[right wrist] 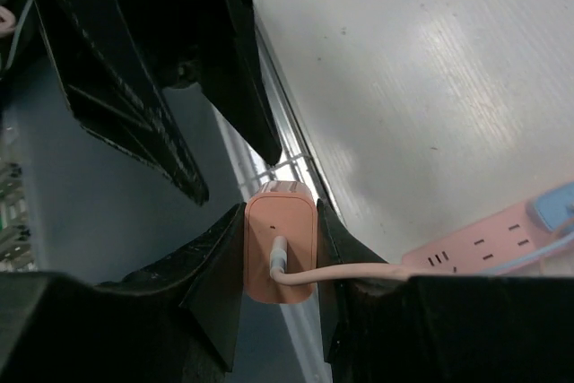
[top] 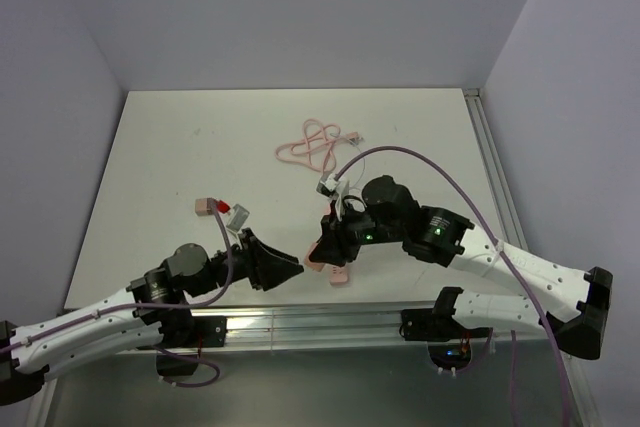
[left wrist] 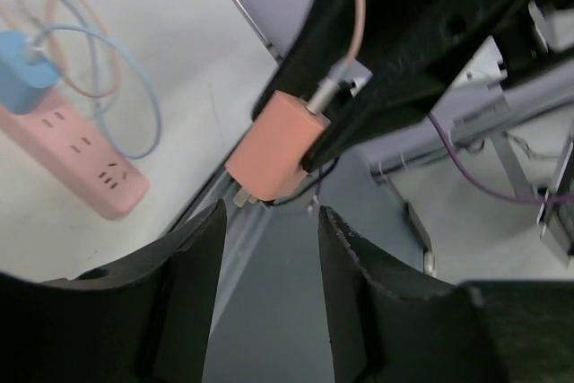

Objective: Insert the plug

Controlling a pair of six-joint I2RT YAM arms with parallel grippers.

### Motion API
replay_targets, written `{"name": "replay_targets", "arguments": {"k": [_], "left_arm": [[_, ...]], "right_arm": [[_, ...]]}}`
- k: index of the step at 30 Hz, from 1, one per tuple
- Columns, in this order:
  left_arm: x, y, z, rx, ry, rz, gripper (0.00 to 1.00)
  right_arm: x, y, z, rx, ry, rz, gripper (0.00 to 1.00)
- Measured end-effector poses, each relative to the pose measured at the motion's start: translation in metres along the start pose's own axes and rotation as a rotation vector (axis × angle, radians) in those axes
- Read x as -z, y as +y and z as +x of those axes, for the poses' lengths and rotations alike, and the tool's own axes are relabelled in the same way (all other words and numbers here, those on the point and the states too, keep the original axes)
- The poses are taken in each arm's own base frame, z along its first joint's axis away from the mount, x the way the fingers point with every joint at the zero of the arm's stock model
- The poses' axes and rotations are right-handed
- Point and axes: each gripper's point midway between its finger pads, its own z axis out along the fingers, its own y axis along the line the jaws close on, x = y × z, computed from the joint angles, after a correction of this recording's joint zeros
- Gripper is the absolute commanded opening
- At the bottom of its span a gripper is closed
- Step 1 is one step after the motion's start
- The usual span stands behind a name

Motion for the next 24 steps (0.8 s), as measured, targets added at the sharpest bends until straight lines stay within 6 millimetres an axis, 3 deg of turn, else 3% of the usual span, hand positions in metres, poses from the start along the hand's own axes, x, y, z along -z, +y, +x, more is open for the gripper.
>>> {"name": "replay_targets", "arguments": {"k": [6,17,20,23,24], "left_arm": [[-0.007,-0.016,0.018,-0.103,0.111,0.115,0.56],[-0.011,-0.034,0.017,-0.211,0.130,0.217,0.51],[-0.012,-0.037,0.020,-0.215,0.149,0.236,0.38],[-0.012,-0.039,0.023,-0.219,0.165,0.249,0.11],[-0.011,-0.041,0.023,-0.221,0.169,0.255,0.00]], "right_arm": [[0.005,0.015,-0.002,-0.032,0.020,-0.146,0.00],[0.009,0.044,-0.002,-0.055,0.047,-0.334,0.00],[0.007,0.044,-0.002,-0.066,0.053,-0.341,0.00],[0.007,0.044,-0.001,-0.070,0.058,-0.346,0.20],[0.007,0.044,-0.001,-0.069,0.059,-0.348,0.38]]}}
